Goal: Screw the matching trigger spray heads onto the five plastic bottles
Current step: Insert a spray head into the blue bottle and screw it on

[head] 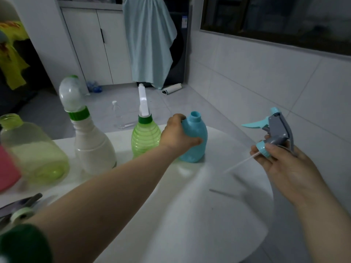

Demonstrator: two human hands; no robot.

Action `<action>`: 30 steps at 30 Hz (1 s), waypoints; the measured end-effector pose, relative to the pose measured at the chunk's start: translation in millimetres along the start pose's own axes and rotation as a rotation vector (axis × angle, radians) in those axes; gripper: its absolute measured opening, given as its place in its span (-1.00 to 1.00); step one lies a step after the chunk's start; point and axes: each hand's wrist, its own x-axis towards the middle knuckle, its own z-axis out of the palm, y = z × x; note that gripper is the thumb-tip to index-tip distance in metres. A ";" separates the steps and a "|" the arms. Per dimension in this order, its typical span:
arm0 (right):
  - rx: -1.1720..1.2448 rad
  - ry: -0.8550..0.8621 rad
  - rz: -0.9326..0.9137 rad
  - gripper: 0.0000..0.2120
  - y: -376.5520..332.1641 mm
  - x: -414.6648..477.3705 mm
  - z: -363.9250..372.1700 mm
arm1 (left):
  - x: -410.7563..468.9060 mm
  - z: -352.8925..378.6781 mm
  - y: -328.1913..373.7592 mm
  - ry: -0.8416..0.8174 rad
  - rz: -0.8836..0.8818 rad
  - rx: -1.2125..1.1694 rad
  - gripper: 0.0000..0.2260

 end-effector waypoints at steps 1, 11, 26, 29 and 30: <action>-0.004 0.005 -0.002 -0.78 -2.3 -1.4 0.1 | -1.9 -0.3 0.9 0.010 0.011 0.008 -0.37; -0.054 0.048 -0.015 -0.79 -10.4 -13.5 -8.4 | 2.4 5.1 14.0 -0.042 0.018 -0.062 -0.56; -0.133 -0.061 -0.036 -0.81 -47.8 -27.8 21.2 | -103.4 -81.7 12.0 -0.101 0.163 -0.259 -0.84; -0.183 -0.166 -0.034 -0.81 -58.7 -37.0 46.7 | -127.9 -111.3 -0.7 -0.100 0.145 -0.220 -0.83; -0.193 -0.199 -0.040 -0.80 -61.8 -40.3 56.9 | -133.5 -118.9 -4.8 -0.095 0.143 -0.210 -0.83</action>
